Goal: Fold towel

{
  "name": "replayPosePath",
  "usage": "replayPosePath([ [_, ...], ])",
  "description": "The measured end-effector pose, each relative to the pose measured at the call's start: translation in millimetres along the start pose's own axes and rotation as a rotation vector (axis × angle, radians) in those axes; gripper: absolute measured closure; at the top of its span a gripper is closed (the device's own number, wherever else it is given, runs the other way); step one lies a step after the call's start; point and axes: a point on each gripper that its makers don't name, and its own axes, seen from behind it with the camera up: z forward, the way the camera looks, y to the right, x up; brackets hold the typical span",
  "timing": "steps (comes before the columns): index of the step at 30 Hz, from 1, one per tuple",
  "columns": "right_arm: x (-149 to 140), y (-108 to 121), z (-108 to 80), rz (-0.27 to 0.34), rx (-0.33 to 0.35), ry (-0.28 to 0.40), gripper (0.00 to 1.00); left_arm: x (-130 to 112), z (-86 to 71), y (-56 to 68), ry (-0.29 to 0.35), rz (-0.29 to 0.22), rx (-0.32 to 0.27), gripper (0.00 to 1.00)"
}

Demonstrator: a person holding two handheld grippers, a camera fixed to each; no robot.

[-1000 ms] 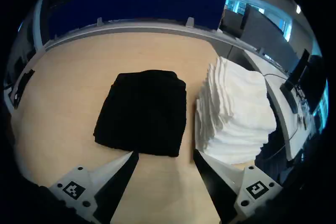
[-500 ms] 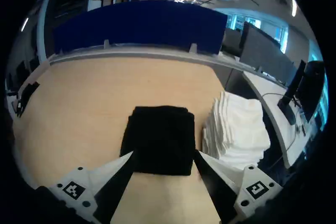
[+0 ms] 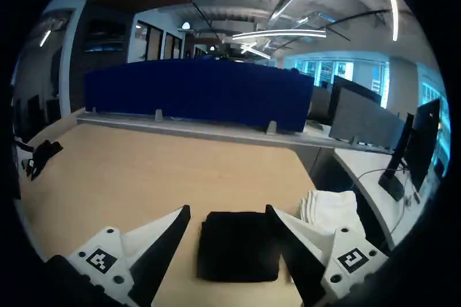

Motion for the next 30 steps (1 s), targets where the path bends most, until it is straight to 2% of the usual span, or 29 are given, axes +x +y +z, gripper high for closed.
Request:
replayPosePath([
  [8,66,-36,-11.0,0.007,0.009,0.178,0.00,16,1.3,-6.7,0.051,-0.009,-0.005,0.16],
  [17,130,-57,-28.1,0.017,-0.061,0.355,0.00,42,2.2,-14.6,0.128,-0.023,-0.008,0.16],
  [21,144,-70,-30.2,0.013,-0.072,0.397,0.00,53,1.6,-20.4,0.165,-0.027,-0.003,0.16],
  [30,154,-95,-26.8,0.019,-0.071,0.406,0.00,86,-2.0,-37.7,0.265,-0.035,0.021,0.16],
])
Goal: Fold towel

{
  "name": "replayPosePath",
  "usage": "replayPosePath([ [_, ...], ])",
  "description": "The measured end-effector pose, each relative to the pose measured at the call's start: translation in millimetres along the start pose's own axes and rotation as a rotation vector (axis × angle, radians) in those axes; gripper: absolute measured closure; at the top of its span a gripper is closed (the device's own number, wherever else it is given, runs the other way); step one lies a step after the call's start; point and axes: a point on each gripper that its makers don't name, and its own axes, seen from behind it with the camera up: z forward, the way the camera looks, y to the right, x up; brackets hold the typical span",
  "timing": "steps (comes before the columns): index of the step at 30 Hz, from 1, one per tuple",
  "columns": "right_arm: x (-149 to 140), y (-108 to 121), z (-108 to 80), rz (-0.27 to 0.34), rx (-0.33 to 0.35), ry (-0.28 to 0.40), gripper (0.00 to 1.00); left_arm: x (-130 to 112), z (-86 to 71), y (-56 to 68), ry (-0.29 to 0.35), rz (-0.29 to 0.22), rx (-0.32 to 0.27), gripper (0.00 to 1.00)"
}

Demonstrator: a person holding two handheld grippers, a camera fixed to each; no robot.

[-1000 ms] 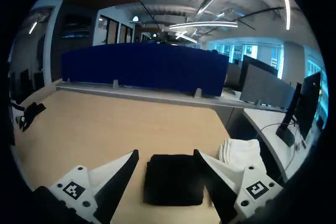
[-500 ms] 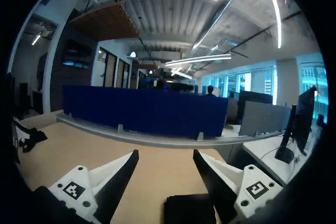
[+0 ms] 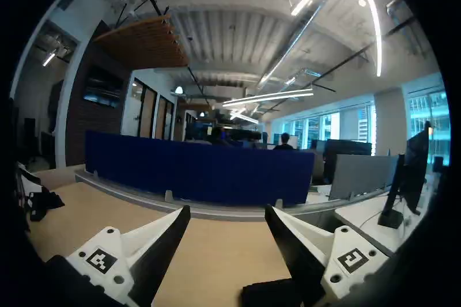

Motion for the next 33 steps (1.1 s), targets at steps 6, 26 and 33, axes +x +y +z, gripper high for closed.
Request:
replayPosePath([
  [6,4,-18,1.4,0.017,-0.004,0.007,0.00,34,1.4,-14.9,0.102,-0.009,0.034,0.16],
  [26,9,-57,-7.5,0.046,-0.013,-0.023,0.00,45,4.7,-26.2,0.197,0.027,0.095,0.16],
  [33,17,-72,-10.3,0.016,0.014,-0.027,0.00,31,7.5,-31.5,0.223,0.063,0.113,0.17],
])
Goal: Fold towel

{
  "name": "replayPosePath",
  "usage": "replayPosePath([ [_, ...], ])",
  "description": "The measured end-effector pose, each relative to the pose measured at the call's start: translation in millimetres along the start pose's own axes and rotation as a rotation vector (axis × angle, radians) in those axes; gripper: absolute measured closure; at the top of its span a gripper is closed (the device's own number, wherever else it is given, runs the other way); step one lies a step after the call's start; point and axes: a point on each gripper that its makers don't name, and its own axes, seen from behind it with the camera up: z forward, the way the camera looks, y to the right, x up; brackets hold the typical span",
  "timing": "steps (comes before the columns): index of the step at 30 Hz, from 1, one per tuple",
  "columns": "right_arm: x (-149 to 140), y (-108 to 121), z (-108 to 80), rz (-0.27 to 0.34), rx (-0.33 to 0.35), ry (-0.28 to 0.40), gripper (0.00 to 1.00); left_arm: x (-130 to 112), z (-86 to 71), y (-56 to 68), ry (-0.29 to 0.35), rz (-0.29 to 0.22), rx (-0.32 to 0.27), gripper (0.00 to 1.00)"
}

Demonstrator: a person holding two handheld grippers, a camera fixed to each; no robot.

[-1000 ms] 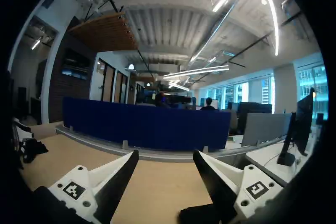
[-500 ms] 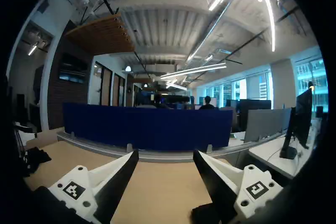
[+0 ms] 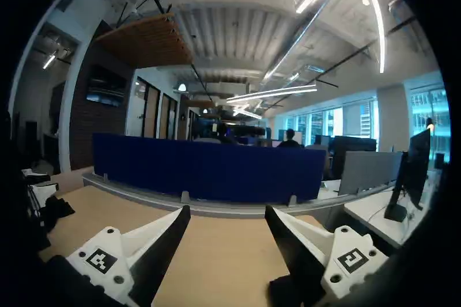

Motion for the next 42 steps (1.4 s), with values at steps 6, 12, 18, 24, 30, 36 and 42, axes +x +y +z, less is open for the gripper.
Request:
replayPosePath([
  [6,6,-4,1.0,-0.005,0.001,0.013,0.00,-26,-2.2,-6.9,0.007,0.003,0.005,0.16],
  [12,7,-7,3.2,-0.011,-0.005,0.029,0.00,-53,-0.7,-20.7,0.017,-0.002,0.012,0.17],
  [18,-4,-12,7.2,-0.025,-0.015,0.043,0.00,-79,5.4,-33.3,0.037,0.000,0.009,0.16],
  [24,-17,-15,12.9,-0.031,-0.027,0.046,0.00,-110,12.7,-46.9,0.047,0.002,0.017,0.16],
  [30,-26,-17,18.3,-0.036,-0.034,0.048,0.00,-141,20.6,-55.6,0.043,-0.020,0.026,0.16],
  [36,-27,-14,21.9,-0.050,-0.040,0.047,0.00,-151,21.8,-57.7,0.045,-0.028,0.028,0.17],
  [42,-24,-11,22.4,-0.045,-0.045,0.051,0.00,-149,21.2,-52.0,0.063,0.006,0.013,0.16],
])
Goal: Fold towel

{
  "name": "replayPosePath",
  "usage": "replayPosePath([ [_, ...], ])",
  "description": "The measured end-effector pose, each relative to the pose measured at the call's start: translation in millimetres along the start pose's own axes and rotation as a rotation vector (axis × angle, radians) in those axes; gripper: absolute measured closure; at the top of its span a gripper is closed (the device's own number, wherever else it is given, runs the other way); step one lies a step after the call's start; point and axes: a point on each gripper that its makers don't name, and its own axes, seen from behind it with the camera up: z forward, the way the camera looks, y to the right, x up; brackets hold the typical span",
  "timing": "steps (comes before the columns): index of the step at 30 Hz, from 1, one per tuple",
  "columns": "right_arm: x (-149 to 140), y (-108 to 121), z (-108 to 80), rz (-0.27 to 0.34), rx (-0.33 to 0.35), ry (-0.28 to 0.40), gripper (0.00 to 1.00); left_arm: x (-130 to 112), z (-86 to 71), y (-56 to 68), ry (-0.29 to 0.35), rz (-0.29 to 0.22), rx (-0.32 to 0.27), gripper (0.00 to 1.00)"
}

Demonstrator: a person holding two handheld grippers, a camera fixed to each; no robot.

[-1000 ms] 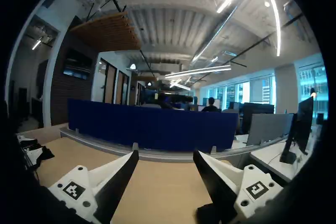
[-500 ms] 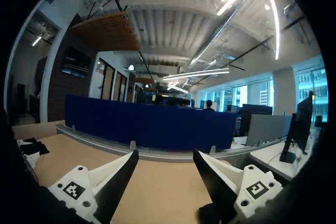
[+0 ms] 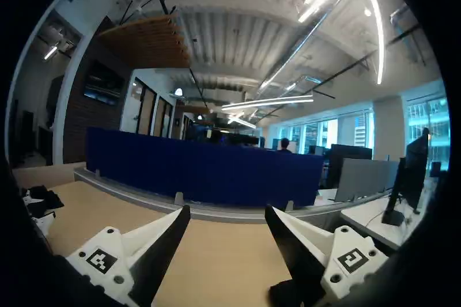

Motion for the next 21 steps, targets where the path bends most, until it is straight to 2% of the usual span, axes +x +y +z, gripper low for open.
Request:
replayPosePath([
  [3,0,3,-0.3,0.006,-0.005,0.003,0.00,-1,0.1,1.4,0.001,0.017,-0.004,0.16],
  [14,0,5,-0.9,0.003,-0.006,0.006,0.00,-13,0.5,-3.6,-0.010,-0.010,0.012,0.17],
  [21,3,3,-2.2,0.001,-0.002,0.009,0.00,-16,1.4,-4.4,-0.015,-0.047,0.008,0.16],
])
